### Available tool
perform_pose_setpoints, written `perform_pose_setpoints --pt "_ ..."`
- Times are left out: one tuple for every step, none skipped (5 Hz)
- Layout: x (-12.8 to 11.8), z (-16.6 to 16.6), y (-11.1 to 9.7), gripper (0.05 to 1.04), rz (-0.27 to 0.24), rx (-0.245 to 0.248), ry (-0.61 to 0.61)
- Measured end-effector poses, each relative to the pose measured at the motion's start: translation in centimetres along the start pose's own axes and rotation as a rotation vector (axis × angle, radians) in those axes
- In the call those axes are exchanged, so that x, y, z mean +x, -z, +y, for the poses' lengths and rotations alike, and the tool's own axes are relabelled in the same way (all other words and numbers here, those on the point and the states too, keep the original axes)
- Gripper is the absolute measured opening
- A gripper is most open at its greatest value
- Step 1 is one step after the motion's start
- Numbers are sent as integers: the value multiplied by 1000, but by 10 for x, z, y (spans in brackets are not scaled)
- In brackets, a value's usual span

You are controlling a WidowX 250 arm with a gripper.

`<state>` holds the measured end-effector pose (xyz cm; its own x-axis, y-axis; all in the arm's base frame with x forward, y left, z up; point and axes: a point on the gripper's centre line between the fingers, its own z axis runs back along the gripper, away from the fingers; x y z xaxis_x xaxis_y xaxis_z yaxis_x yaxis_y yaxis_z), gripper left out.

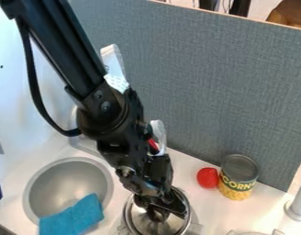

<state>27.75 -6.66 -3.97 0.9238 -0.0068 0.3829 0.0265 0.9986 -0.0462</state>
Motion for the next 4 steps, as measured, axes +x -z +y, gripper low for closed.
perform_pose_setpoints --pt "-2 1 3 321 9 6 -6" --pt "2 4 9 321 16 4 -8" --pt "2 6 11 321 19 6 -17" --pt "4 6 11 321 17 9 -19"
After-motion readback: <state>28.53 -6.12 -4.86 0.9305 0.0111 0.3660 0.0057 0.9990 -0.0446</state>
